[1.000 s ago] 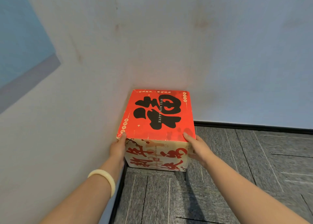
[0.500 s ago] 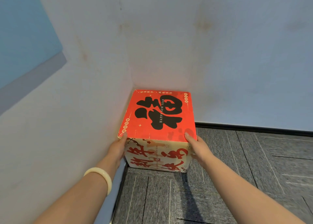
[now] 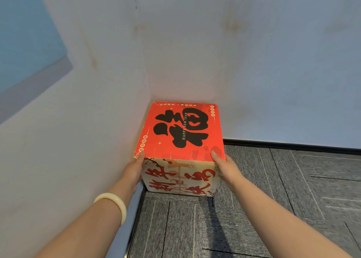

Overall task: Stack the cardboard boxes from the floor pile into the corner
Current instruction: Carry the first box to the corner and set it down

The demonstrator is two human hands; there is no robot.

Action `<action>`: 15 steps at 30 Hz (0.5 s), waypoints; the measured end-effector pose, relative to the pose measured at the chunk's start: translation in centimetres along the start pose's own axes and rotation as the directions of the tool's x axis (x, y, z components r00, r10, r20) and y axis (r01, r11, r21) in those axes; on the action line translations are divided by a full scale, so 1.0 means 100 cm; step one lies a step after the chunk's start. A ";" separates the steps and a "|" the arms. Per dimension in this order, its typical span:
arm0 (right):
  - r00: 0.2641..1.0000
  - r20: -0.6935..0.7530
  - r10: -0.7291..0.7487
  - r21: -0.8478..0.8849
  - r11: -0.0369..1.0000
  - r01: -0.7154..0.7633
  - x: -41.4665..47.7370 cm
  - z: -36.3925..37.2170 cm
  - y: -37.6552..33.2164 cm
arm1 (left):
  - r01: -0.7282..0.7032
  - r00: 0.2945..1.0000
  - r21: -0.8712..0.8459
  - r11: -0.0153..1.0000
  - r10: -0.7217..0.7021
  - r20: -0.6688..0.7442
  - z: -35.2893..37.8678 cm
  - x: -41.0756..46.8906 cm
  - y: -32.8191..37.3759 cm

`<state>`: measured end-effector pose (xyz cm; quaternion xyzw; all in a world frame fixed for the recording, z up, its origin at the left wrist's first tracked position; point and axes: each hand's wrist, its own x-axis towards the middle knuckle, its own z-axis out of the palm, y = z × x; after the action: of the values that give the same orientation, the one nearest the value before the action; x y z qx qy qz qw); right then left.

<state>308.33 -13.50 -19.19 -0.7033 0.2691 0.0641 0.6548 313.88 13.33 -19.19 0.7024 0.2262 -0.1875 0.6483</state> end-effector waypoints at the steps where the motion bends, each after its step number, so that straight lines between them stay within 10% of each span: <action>1: 1.000 0.002 -0.008 -0.002 1.000 0.008 -0.002 0.000 -0.001 | -0.003 1.000 -0.002 1.000 0.003 0.004 0.001 -0.001 0.000; 15: 0.999 0.041 -0.011 -0.091 0.996 0.014 -0.033 -0.014 -0.016 | -0.002 0.998 0.021 1.000 0.003 -0.056 0.000 -0.048 0.001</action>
<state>305.93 -13.87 -16.13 -0.7329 0.2484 0.0863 0.6275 310.02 12.92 -16.42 0.7145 0.2414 -0.1693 0.6345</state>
